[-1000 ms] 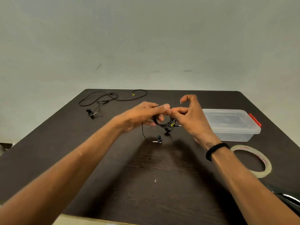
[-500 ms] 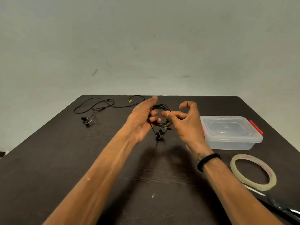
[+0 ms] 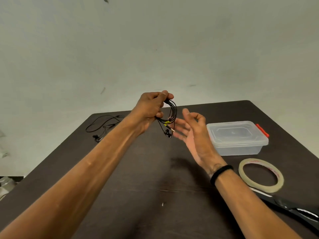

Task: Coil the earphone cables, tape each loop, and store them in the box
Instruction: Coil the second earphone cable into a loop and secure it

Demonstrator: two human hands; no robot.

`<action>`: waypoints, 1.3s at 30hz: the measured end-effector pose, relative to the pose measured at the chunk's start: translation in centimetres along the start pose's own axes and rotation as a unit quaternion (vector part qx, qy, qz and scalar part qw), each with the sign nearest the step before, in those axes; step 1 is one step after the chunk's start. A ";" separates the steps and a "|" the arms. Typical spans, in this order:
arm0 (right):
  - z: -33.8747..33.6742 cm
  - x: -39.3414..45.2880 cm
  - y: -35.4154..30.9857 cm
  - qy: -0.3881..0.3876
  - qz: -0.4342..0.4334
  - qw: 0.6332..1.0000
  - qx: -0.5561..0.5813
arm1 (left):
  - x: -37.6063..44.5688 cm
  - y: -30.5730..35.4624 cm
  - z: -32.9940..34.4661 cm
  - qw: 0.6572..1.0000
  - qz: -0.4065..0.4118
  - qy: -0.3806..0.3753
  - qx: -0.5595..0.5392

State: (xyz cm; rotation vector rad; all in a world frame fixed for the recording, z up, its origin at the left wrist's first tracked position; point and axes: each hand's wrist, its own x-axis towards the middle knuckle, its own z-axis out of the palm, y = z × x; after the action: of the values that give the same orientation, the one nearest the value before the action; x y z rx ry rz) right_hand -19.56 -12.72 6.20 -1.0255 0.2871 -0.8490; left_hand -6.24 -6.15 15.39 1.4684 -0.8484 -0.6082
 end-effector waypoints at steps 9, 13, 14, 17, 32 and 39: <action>-0.5 -2.4 -0.3 -0.088 0.022 0.996 -0.010 | -1.0 2.7 0.4 0.996 -0.008 -0.028 -0.083; -0.6 -3.2 -0.9 -0.047 0.013 0.999 0.010 | -1.4 2.8 0.2 0.995 -0.013 -0.033 -0.091; -0.7 -3.3 -1.2 -0.038 0.012 0.999 0.020 | -1.5 2.8 0.1 0.995 -0.015 -0.037 -0.093; -1.2 -3.6 -1.7 -0.020 0.001 0.999 0.032 | -1.9 2.5 -0.2 0.994 -0.017 -0.052 -0.095; 0.4 -3.9 -4.2 0.044 -0.100 0.976 -0.190 | -3.2 -1.4 -1.1 0.996 -0.006 -0.075 -0.050; 0.9 -2.6 -4.5 0.056 -0.054 0.951 -0.299 | -3.1 -4.2 0.1 0.998 0.021 -0.050 0.013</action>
State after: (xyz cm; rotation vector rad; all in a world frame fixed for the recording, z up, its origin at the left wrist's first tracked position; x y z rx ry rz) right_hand -22.96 -11.32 10.01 -1.5689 0.6139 -0.9445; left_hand -7.59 -3.90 10.83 1.4494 -0.9649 -0.6465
